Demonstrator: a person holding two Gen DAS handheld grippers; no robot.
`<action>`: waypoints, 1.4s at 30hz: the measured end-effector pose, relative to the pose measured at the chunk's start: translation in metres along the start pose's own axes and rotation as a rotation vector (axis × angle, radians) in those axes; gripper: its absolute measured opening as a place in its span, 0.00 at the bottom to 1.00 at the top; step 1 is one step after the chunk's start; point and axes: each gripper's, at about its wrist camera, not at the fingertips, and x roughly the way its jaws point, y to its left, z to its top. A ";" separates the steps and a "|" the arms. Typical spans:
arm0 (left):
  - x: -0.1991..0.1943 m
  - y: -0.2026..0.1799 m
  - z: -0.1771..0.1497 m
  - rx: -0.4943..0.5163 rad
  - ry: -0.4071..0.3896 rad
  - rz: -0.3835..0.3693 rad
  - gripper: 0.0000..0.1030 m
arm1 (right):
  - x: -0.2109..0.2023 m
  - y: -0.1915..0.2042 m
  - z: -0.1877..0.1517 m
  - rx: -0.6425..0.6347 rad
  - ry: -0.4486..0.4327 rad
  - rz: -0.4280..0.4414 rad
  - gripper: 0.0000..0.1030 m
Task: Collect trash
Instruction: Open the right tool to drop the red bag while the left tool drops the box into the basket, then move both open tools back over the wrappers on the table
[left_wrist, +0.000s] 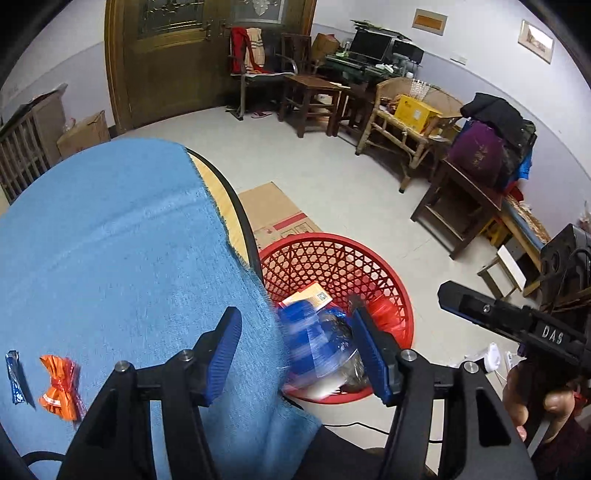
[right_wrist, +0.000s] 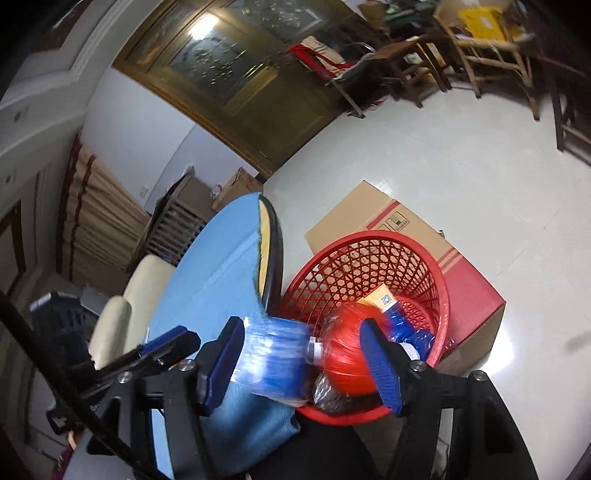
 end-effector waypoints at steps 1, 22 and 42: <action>-0.005 0.002 -0.005 0.005 -0.003 0.003 0.61 | 0.000 -0.002 0.002 0.006 -0.001 -0.005 0.67; -0.151 0.167 -0.172 -0.346 -0.087 0.530 0.61 | 0.060 0.136 -0.060 -0.341 0.180 0.078 0.67; -0.184 0.226 -0.197 -0.431 -0.111 0.738 0.62 | 0.171 0.269 -0.119 -0.523 0.432 0.054 0.65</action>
